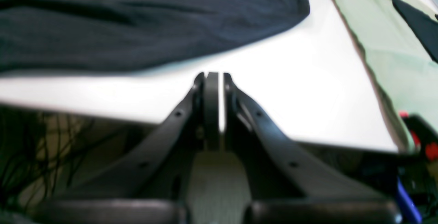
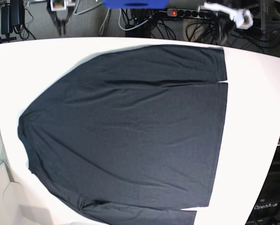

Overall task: Fold the T-shirt properly
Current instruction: 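Lower both grippers toward the two corners of the shirt hem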

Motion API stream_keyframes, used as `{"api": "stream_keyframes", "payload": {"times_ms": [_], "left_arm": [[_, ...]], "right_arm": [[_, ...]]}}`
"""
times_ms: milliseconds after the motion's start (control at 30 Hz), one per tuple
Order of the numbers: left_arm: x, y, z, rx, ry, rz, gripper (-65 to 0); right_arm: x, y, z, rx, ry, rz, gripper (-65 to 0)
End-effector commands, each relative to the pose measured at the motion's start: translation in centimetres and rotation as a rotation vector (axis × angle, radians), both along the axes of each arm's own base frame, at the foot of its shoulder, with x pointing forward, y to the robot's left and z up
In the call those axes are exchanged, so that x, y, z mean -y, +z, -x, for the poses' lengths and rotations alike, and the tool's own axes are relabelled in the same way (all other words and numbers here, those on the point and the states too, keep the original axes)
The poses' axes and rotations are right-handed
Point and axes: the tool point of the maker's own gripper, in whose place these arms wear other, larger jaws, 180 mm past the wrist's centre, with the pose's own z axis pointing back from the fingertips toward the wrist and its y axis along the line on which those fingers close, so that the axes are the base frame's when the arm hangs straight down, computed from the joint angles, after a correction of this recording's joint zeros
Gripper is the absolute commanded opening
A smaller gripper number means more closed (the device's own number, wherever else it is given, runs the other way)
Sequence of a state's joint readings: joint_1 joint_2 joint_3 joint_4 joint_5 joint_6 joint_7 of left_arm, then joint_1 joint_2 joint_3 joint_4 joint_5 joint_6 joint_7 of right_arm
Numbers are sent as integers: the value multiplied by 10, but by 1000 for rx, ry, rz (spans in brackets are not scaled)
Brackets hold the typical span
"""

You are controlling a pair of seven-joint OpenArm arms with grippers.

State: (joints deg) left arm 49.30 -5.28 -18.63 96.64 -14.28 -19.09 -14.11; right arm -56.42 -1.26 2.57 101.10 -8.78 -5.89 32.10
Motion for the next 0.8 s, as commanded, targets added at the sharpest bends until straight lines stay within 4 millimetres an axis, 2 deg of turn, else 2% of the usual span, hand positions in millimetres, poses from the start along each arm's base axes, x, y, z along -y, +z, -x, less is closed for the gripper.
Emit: {"api": "stream_keyframes", "payload": {"times_ms": [0, 100, 267, 333, 567, 667, 767], "left_arm": [[-5, 21, -15, 70, 10, -23, -650], [-8, 28, -31, 29, 25, -84, -650], [-9, 40, -50, 3, 22, -134, -650], [-10, 41, -59, -9, 12, -149, -650], [-11, 31, -70, -73, 3, -155, -650], [-12, 39, -89, -39, 7, -157, -650], [-13, 31, -94, -82, 6, -152, -650]], "right_arm": [[1, 12, -8, 43, 3, 10, -650], [4, 18, -23, 41, -14, 11, -650], [0, 43, -51, 92, 3, -11, -650], [-7, 43, -61, 89, 32, -41, -650], [-6, 42, -86, 95, 24, -46, -650], [-4, 45, -106, 107, 16, -47, -650], [-2, 45, -121, 103, 6, -49, -650]]}}
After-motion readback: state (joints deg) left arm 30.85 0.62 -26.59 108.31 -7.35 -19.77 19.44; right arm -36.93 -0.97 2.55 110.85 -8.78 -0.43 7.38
